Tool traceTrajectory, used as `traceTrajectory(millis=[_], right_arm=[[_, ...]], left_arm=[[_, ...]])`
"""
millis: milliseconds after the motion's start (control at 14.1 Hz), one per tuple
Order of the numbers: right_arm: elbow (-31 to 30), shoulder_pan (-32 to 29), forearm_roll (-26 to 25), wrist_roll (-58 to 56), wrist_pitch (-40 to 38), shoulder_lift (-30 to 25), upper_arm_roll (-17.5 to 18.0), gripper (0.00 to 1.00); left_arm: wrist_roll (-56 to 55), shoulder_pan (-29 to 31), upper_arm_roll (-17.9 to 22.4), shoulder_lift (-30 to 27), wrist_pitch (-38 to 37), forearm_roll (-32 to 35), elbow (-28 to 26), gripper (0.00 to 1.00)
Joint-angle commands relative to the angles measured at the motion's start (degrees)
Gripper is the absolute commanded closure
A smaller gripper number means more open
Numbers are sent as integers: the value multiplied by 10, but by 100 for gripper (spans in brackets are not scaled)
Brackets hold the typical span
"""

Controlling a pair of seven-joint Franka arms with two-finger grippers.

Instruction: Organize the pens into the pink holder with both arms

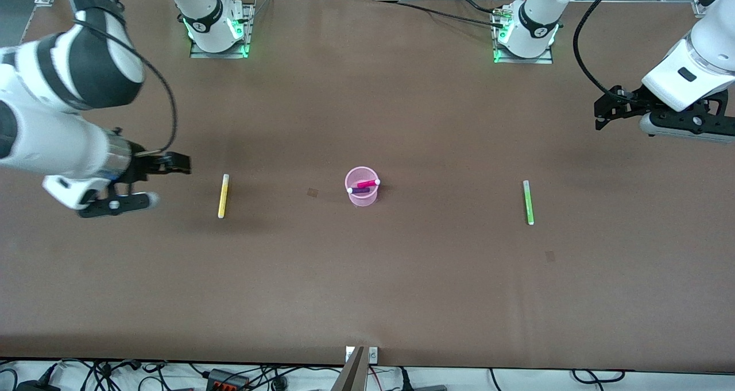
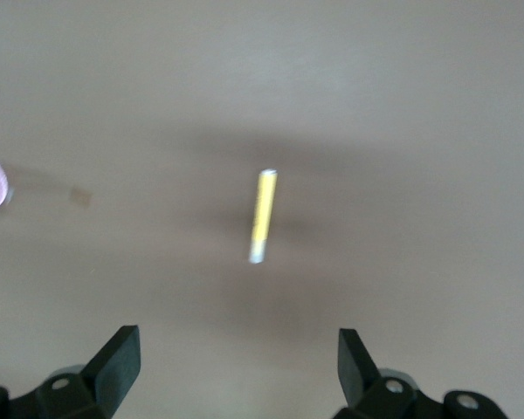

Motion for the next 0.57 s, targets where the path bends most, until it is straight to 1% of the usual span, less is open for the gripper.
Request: traceTrajectory(millis=[0, 71, 142, 285, 356, 498], right_arm=[[13, -8, -5, 12, -11, -17, -32, 0], [13, -6, -4, 19, -10, -27, -47, 0], [10, 2, -1, 15, -11, -37, -71, 0], [3, 38, 1, 13, -13, -57, -120, 0], [3, 54, 1, 13, -17, -69, -138, 0], [1, 62, 3, -1, -20, -86, -150, 0]], left_arm=[[-3, 0, -1, 1, -13, -5, 12, 0], [-3, 0, -1, 1, -12, -5, 12, 0], [-3, 0, -1, 1, -12, -5, 12, 0], [-3, 0, -1, 1, -12, -5, 12, 0], [-3, 0, -1, 1, -12, -5, 12, 0], [-3, 0, -1, 1, -12, -5, 12, 0]])
